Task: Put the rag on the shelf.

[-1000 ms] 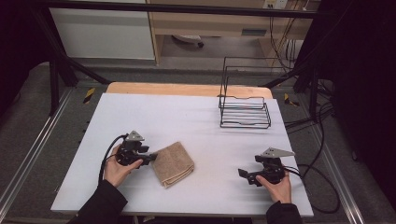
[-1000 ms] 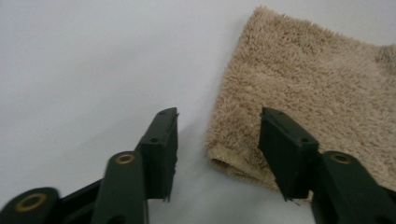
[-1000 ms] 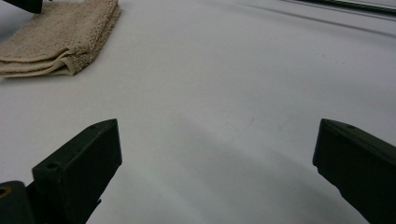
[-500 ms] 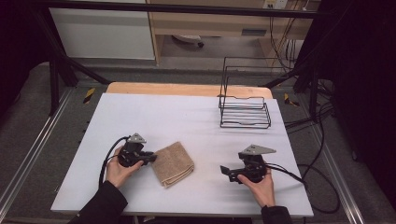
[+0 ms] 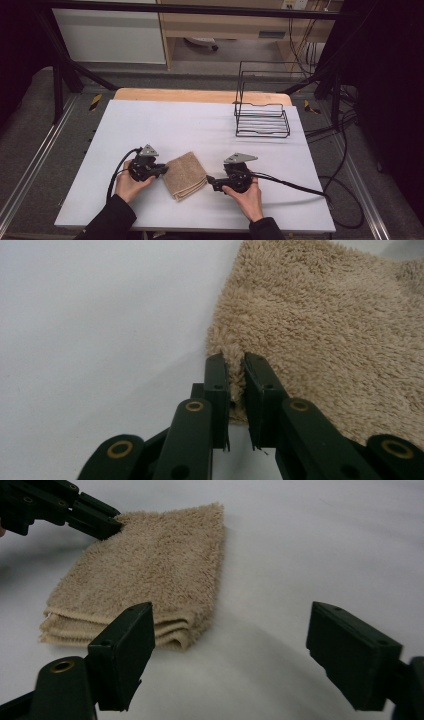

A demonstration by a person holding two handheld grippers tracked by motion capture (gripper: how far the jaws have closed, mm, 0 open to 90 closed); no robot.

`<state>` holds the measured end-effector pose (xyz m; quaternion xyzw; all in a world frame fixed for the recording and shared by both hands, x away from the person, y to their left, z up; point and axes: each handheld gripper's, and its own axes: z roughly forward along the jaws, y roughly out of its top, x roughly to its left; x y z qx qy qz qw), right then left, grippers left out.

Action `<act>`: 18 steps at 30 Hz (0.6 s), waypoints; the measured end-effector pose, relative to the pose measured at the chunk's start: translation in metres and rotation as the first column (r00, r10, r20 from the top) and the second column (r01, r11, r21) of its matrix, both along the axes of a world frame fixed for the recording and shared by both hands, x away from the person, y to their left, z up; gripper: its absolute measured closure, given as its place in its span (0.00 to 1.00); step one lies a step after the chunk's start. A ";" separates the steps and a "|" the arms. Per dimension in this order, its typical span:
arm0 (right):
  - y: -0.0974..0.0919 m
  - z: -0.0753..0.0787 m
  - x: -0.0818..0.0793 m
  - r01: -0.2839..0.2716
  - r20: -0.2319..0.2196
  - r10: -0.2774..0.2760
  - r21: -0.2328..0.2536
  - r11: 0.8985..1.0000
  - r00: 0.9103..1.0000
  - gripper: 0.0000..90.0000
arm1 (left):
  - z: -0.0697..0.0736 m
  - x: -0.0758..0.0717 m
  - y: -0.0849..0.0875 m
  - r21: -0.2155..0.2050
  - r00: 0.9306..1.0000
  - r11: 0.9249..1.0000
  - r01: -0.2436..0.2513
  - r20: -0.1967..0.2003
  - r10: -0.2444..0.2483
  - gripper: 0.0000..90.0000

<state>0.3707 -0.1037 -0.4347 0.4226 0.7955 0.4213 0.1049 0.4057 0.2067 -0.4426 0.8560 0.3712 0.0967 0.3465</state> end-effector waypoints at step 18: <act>0.031 -0.017 0.000 0.037 -0.090 -0.039 -0.020 0.999 0.995 0.76 | 0.000 0.001 0.002 -0.010 1.000 1.000 0.007 -0.009 -0.007 0.89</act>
